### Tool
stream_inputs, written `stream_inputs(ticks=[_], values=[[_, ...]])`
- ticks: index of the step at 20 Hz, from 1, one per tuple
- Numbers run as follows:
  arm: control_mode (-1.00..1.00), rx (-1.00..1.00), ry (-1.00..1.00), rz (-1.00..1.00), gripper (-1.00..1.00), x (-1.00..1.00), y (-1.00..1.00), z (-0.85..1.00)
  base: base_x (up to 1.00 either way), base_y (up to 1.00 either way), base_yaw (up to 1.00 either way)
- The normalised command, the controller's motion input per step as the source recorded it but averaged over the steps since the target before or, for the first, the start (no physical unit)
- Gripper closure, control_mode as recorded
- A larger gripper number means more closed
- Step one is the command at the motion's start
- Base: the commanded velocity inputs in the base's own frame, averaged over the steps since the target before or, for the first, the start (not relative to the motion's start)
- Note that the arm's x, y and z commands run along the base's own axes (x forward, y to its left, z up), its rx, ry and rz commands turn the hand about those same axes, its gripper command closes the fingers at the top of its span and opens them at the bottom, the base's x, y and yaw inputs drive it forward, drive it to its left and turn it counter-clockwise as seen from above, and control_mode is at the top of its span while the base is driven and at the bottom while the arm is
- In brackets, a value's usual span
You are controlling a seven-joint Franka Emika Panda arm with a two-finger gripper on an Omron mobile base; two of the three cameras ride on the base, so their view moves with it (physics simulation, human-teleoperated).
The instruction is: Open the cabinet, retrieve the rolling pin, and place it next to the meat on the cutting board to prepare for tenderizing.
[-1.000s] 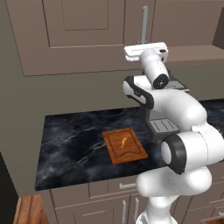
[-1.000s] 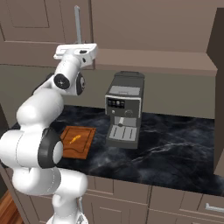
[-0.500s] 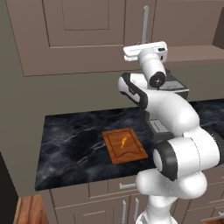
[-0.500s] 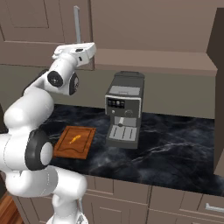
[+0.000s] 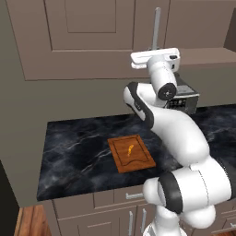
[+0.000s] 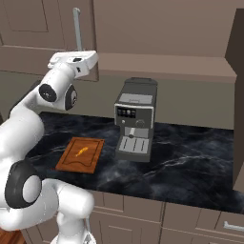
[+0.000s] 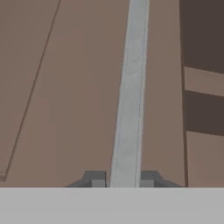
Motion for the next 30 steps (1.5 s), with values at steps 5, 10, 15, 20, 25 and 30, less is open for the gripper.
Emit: stream_inputs(ticks=[5,10,15,20,25,30], values=[[-1.00,0.03,0.04,0.00,1.00,-0.48,0.33,-0.02,0.00,0.00,0.00],[-1.00,0.02,0.05,0.02,1.00,-0.55,0.44,-0.10,0.00,0.00,0.00],[-1.00,0.00,0.04,0.05,1.00,-0.65,0.67,-0.17,0.00,0.00,0.00],[-1.00,0.00,0.02,0.07,1.00,-0.66,0.69,-0.22,0.00,0.00,0.00],[-1.00,0.00,0.10,0.04,-1.00,-0.24,0.53,-0.11,0.00,0.00,0.00],[-1.00,0.06,0.03,0.02,-1.00,-0.26,0.03,-0.06,0.00,0.00,0.00]])
